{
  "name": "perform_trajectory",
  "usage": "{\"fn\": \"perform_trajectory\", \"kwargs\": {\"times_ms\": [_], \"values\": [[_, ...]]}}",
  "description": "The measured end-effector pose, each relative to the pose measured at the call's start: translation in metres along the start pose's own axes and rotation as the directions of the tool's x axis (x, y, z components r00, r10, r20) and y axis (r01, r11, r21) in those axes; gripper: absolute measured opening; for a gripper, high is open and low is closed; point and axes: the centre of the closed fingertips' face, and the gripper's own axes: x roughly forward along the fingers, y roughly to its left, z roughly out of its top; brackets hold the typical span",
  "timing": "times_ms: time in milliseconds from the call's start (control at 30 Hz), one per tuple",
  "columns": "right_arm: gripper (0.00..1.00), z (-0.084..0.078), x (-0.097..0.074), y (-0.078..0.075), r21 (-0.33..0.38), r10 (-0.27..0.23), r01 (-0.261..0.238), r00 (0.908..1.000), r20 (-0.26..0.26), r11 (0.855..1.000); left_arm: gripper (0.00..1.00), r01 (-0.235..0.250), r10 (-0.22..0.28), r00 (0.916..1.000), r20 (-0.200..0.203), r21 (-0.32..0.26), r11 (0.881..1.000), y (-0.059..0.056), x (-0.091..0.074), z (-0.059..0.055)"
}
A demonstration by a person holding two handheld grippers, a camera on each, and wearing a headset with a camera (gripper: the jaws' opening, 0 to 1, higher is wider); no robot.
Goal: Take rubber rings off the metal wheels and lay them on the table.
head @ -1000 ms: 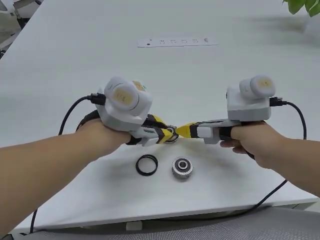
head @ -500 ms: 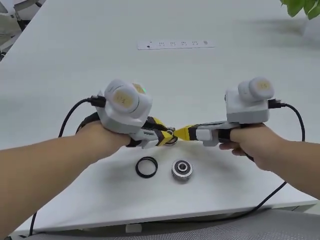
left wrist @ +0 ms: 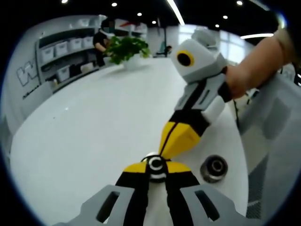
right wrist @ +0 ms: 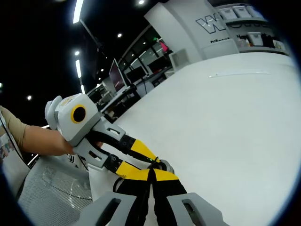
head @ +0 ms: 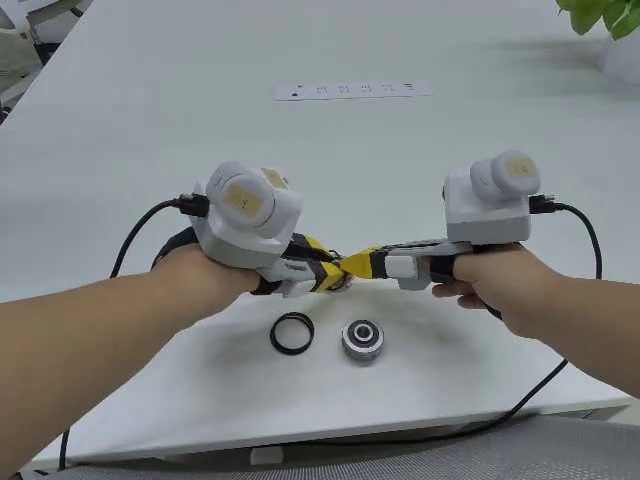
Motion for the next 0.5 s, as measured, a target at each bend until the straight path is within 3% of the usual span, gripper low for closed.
{"fn": "perform_trajectory", "kwargs": {"times_ms": [500], "values": [[0.00, -0.0017, -0.0022, -0.0032, -0.006, -0.019, 0.019, 0.9998, -0.009, 1.000, 0.19, 0.009, -0.009, 1.0000, -0.004, -0.001, 1.000, -0.0018, -0.0001, -0.0001]]}}
